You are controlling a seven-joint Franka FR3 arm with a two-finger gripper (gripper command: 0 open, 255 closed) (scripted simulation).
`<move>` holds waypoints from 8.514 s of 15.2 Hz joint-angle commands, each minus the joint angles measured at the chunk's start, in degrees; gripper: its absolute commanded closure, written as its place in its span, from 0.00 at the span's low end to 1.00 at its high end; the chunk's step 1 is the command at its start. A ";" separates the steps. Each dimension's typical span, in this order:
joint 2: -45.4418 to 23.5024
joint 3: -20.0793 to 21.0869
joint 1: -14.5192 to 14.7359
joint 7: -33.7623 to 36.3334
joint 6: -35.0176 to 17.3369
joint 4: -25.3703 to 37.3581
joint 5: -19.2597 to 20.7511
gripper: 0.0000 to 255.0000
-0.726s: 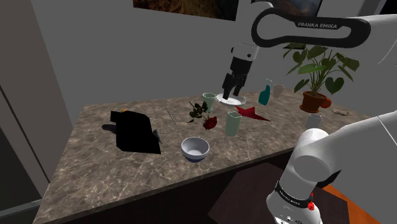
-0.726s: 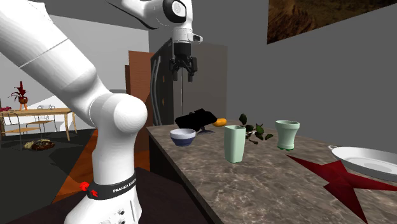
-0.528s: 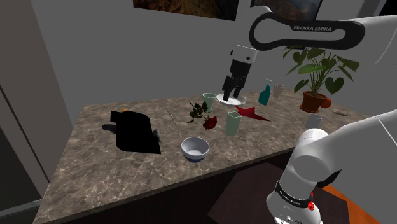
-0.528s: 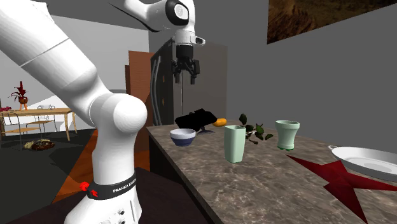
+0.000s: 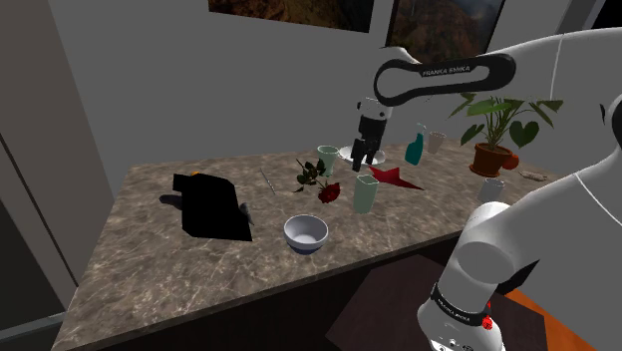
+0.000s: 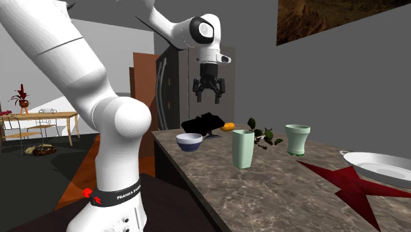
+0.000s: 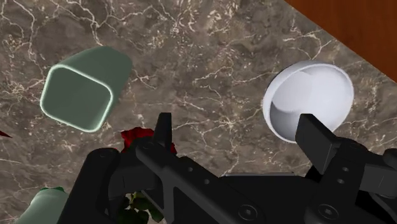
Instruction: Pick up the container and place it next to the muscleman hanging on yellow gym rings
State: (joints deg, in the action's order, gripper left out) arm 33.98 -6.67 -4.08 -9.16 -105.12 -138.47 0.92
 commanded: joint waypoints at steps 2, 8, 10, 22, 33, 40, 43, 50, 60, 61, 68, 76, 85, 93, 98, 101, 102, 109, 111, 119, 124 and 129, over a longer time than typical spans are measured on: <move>-3.55 -2.05 -0.90 -3.17 -2.64 -0.37 1.89 0.00; -12.75 -6.41 -2.77 -9.57 -8.91 0.32 5.18 0.00; -16.22 -7.78 -3.35 -11.65 -10.96 1.08 6.02 0.00; -20.96 -9.19 -3.85 -13.19 -18.54 -2.18 6.42 0.00; -20.96 -9.19 -3.85 -13.18 -18.53 -2.17 6.42 1.00; -19.65 -8.98 -3.86 -13.10 -16.00 -0.93 6.54 1.00; -18.48 -8.77 -3.86 -13.05 -13.49 0.43 6.61 1.00; -16.28 -8.28 -3.83 -13.02 -7.73 4.01 6.66 1.00; -14.35 -7.65 -3.70 -13.15 0.25 10.08 6.51 1.00; -14.23 -7.59 -3.69 -13.17 1.03 10.75 6.48 1.00; -13.79 -7.22 -3.56 -13.38 6.46 15.74 6.28 1.00; -14.05 -6.88 -3.39 -13.71 12.58 22.13 6.00 1.00; -13.17 -2.80 -1.29 -8.23 16.37 24.59 4.30 1.00; -13.37 4.91 2.87 2.97 16.63 24.53 0.64 1.00; -15.47 9.61 5.42 9.86 16.59 26.52 -1.50 1.00; -17.43 12.36 6.93 13.98 16.54 28.48 -2.54 1.00; -18.20 13.26 7.43 15.36 16.53 29.27 -2.84 1.00; -25.23 19.37 10.97 25.10 16.70 36.67 -3.80 1.00; -27.78 21.00 12.06 27.92 16.90 39.45 -3.65 1.00; -30.98 23.06 13.71 31.57 13.37 39.13 -3.28 1.00; -30.65 23.07 13.72 31.41 9.46 34.91 -3.38 1.00; -30.67 23.11 13.75 31.31 5.62 31.08 -3.41 1.00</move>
State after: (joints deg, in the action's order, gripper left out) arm 3.25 16.43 9.67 22.19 -98.64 -106.51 -2.46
